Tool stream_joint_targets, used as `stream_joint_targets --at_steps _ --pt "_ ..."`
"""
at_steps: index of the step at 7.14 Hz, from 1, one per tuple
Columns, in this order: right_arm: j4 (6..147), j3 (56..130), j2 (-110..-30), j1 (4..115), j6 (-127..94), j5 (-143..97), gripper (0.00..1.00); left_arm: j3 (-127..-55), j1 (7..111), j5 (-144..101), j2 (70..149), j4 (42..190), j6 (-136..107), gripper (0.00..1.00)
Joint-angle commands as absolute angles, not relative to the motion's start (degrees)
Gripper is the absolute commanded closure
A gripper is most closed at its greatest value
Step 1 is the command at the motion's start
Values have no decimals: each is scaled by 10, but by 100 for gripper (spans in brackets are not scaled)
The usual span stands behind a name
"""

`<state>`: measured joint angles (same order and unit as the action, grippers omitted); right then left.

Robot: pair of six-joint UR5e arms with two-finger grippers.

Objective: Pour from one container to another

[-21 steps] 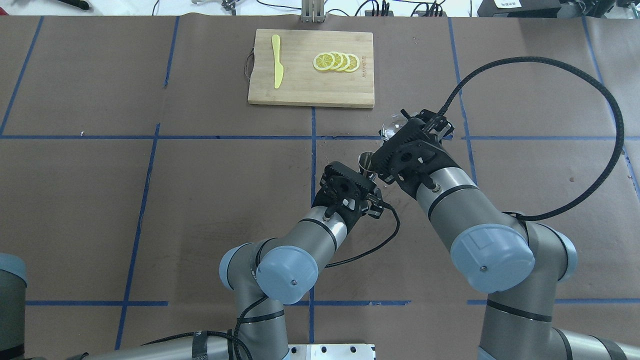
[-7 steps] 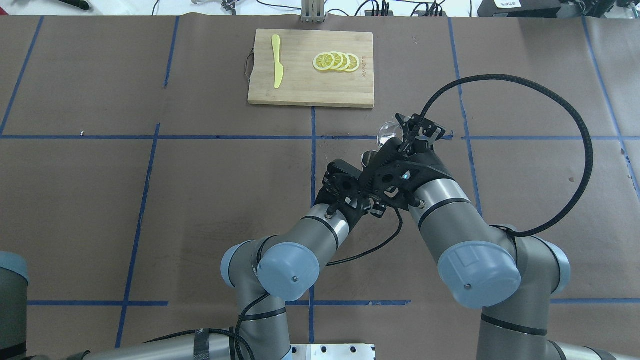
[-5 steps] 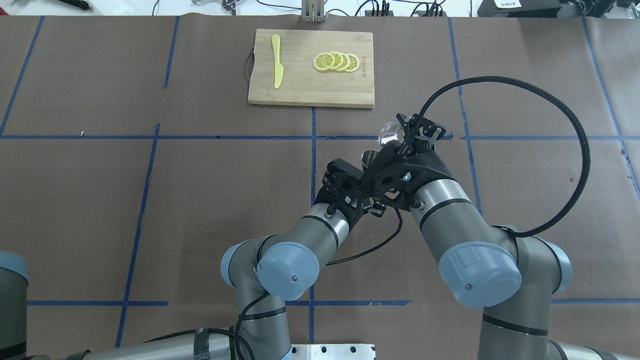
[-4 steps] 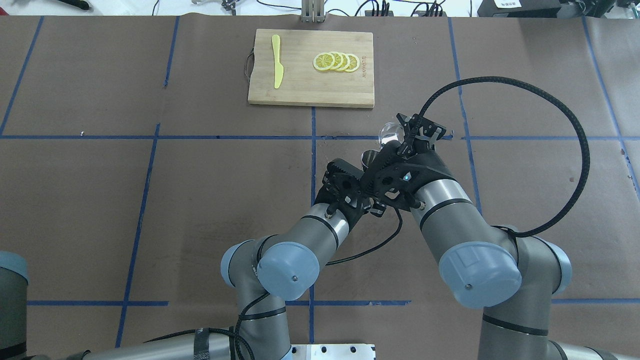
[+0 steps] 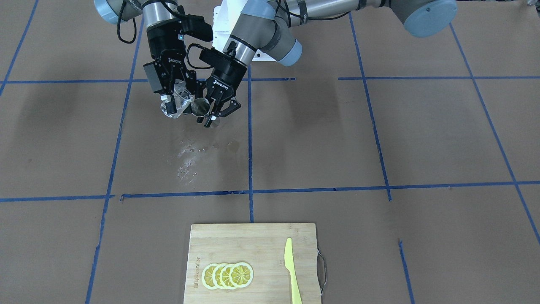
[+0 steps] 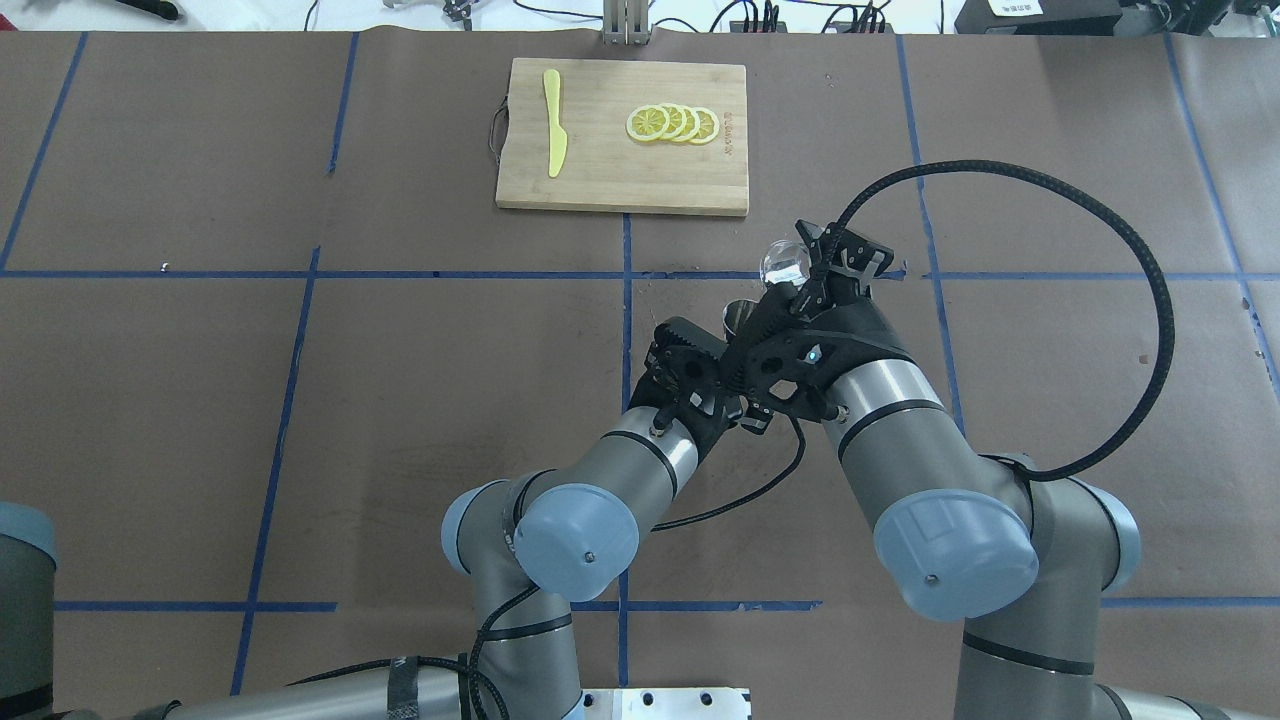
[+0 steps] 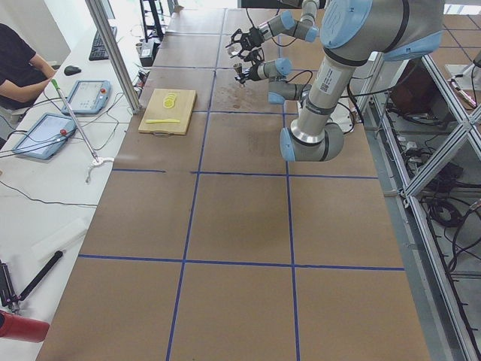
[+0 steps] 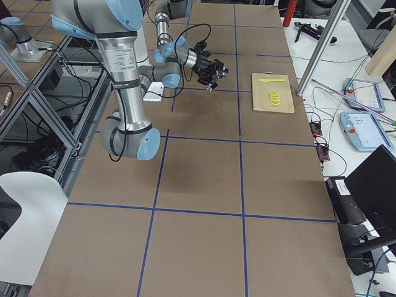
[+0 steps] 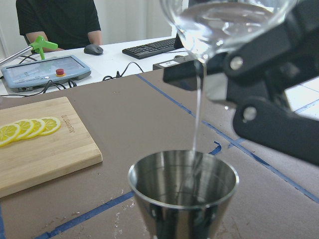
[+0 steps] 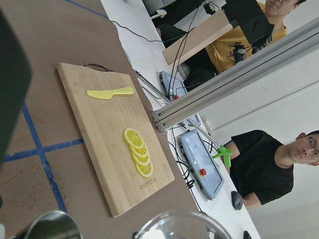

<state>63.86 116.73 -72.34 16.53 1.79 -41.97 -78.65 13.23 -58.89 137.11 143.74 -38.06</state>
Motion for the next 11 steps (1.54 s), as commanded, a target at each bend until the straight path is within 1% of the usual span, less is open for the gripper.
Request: stream_joint_targets --at_steps 1,4,11 --pt "642 1166 -721 159 46 -401 100 -787 133 -589 1371 1437 -381 100" --pt "642 1167 -717 158 94 -396 100 -788 133 -589 1371 1438 -381 100" --pt "649 1174 -716 157 128 -373 100 -787 132 -593 1370 1438 -381 100"
